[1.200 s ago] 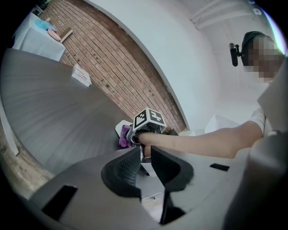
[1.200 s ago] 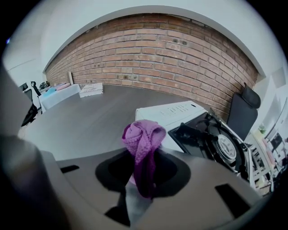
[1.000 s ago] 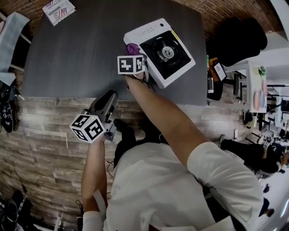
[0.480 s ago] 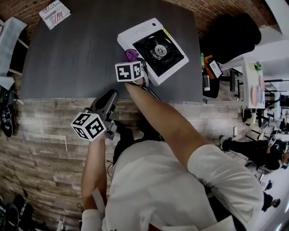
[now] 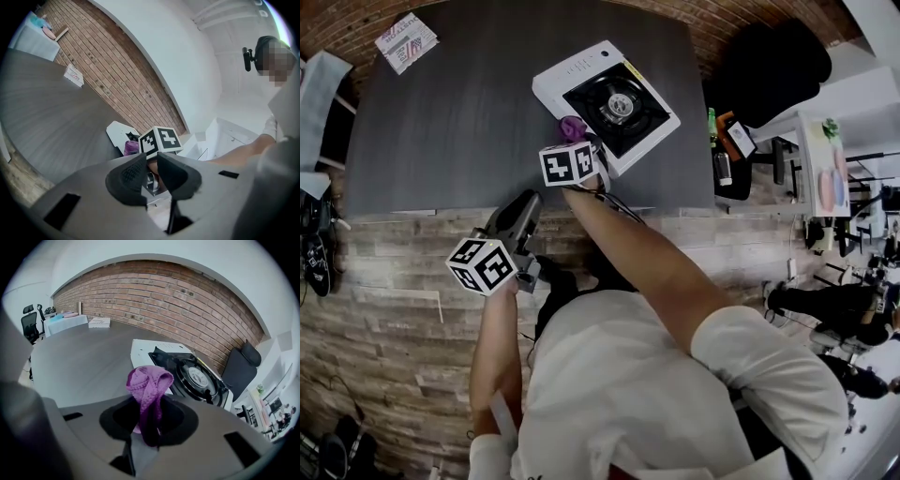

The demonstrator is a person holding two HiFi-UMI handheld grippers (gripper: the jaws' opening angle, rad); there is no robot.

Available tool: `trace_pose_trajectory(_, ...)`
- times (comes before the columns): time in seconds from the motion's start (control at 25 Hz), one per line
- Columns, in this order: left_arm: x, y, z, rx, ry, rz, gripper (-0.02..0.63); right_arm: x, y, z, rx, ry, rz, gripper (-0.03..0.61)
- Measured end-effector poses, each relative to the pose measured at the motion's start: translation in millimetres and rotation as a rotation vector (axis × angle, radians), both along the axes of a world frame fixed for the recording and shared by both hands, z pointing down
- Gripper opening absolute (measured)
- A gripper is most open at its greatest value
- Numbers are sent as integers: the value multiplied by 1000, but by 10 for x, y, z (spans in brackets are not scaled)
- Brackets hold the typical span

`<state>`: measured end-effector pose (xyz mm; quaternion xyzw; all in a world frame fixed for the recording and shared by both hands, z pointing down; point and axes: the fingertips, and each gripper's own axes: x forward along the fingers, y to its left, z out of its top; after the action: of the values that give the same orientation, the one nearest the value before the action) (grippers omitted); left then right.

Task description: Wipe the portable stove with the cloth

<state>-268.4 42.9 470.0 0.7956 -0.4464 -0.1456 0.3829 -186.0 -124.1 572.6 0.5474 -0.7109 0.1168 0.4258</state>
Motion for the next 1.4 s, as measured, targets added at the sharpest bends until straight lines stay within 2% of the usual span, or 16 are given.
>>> trace_pose_trajectory(0.36, 177, -22, -36, 11, 3, 40, 67, 294, 260, 3, -20, -35, 26, 106)
trace_pose_trajectory(1.0, 396, -79, -34, 6, 20, 92, 67, 714, 656, 22, -50, -28, -10, 106)
trace_pose_trajectory(1.4, 537, -101, 7, -1, 25, 125, 67, 968, 867, -7, -106, -127, -36, 107)
